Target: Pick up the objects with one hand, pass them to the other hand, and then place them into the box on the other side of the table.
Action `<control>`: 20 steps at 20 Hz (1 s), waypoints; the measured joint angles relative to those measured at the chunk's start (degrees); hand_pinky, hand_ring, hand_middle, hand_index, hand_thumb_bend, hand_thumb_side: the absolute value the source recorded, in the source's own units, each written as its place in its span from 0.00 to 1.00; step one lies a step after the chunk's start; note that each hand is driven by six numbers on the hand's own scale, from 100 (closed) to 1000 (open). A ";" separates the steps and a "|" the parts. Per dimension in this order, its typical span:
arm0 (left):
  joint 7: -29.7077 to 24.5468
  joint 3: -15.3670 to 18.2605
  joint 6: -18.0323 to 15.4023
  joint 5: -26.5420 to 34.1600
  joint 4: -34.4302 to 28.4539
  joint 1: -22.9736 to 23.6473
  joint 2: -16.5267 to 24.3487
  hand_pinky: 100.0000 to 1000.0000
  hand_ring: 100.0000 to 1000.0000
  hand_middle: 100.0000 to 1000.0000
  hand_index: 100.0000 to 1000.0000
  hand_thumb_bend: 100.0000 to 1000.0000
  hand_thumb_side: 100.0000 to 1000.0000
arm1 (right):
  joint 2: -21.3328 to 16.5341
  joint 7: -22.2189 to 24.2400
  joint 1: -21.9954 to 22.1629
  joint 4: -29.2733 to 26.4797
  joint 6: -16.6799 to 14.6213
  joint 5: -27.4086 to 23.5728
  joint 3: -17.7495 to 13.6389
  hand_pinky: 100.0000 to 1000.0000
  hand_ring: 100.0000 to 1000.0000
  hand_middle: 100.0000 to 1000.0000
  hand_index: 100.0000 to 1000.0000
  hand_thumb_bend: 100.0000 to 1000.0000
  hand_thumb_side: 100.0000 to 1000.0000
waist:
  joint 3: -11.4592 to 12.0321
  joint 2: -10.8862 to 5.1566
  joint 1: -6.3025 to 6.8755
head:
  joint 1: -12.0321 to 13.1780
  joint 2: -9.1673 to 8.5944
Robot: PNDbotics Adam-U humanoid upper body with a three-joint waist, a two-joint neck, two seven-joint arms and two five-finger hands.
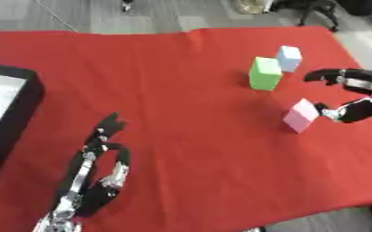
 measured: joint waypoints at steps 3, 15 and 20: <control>0.00 0.00 0.00 0.00 0.00 0.00 0.00 0.73 1.00 1.00 0.92 0.00 0.76 | 0.27 -0.22 0.15 0.10 -1.74 2.99 0.85 0.91 0.99 1.00 1.00 0.00 0.34 | 0.02 0.00 0.00 | -0.01 0.00; -0.02 0.00 -0.02 -0.21 0.00 0.00 0.00 0.73 1.00 1.00 0.92 0.00 0.75 | 0.53 0.80 0.68 0.04 -3.48 5.02 1.82 0.91 0.98 1.00 1.00 0.00 0.34 | 0.07 0.00 0.00 | -0.05 0.00; -0.03 0.00 -0.03 -0.42 0.00 -0.04 0.00 0.73 1.00 1.00 0.92 0.00 0.75 | 1.02 1.08 0.63 0.27 -3.42 5.61 1.89 0.91 0.97 1.00 1.00 0.00 0.34 | 0.08 0.00 0.00 | -0.19 0.00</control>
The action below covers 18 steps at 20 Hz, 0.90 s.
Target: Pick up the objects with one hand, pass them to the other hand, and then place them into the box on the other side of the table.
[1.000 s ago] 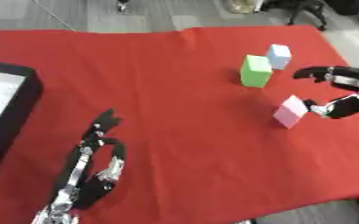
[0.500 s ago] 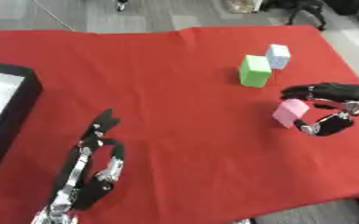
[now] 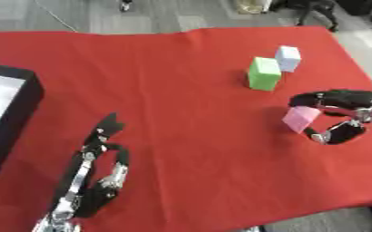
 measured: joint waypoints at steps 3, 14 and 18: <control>0.00 0.00 0.00 -0.03 0.00 -0.07 0.00 0.73 1.00 1.00 0.92 0.00 0.75 | 0.22 0.03 -0.22 0.72 -0.01 0.39 0.00 0.90 0.94 1.00 1.00 0.00 0.34 | 0.03 0.00 0.00 | -0.08 0.00; 0.00 0.00 -0.01 -0.22 0.00 -0.34 -0.02 0.73 1.00 1.00 0.92 0.00 0.75 | 1.58 -1.80 -0.92 3.97 -0.15 1.90 -0.17 0.88 0.84 0.96 1.00 0.00 0.33 | 0.12 0.01 0.03 | -0.35 0.00; 0.00 0.00 -0.01 -0.37 0.00 -0.37 -0.03 0.73 1.00 1.00 0.92 0.00 0.75 | 1.98 -2.84 -0.95 4.59 -0.21 2.49 -0.38 0.88 0.84 0.96 1.00 0.00 0.33 | 0.15 0.01 0.03 | -0.36 0.00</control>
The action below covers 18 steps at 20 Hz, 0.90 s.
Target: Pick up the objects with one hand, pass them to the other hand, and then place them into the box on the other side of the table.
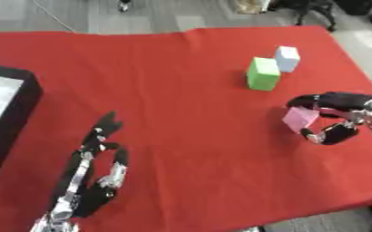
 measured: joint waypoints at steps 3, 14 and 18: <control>0.00 0.00 0.00 -0.12 0.00 0.00 0.00 0.73 1.00 1.00 0.92 0.00 0.76 | 0.02 -0.51 -0.10 0.16 -0.10 0.23 -0.08 0.80 0.74 0.85 0.96 0.00 0.30 | 0.01 0.00 0.00 | 0.00 0.00; 0.01 0.00 -0.01 -0.14 0.00 -0.01 -0.01 0.73 1.00 1.00 0.92 0.00 0.76 | 0.59 -9.91 0.12 -1.98 0.49 1.45 -2.11 0.48 0.35 0.37 0.63 0.00 0.18 | -0.05 0.06 0.28 | -0.02 0.00; 0.03 0.01 0.00 -0.14 0.00 -0.01 -0.02 0.73 1.00 1.00 0.92 0.00 0.76 | 1.24 -14.09 0.55 -4.66 1.54 -0.16 -4.49 0.36 0.23 0.28 0.52 0.00 0.11 | -0.18 0.06 0.28 | 0.01 0.00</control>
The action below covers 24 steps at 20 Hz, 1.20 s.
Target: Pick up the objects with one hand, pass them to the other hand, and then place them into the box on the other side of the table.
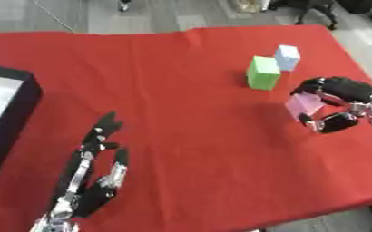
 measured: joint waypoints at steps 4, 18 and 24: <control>0.02 0.00 0.02 0.00 0.01 0.00 -0.01 0.73 1.00 1.00 0.92 0.00 0.77 | 1.14 -3.87 0.03 -2.81 0.76 -2.75 -2.37 0.25 0.14 0.22 0.44 0.00 0.04 | -0.25 0.00 0.00 | 0.02 0.00; 0.10 -0.02 0.02 -0.02 0.44 -0.61 -0.44 0.73 1.00 1.00 0.92 0.00 0.74 | 13.34 -15.57 -1.52 -11.96 3.00 -13.85 -1.32 0.05 0.00 0.12 0.25 0.00 0.35 | -0.70 -0.03 0.52 | 0.03 0.02; 0.02 -1.05 -0.03 0.00 1.60 -3.07 -0.45 0.73 1.00 1.00 0.92 0.00 0.73 | 21.32 -15.79 -5.14 -17.24 5.81 -19.06 2.10 0.00 0.00 0.00 0.10 0.00 0.39 | -1.03 -0.06 0.68 | 0.10 0.23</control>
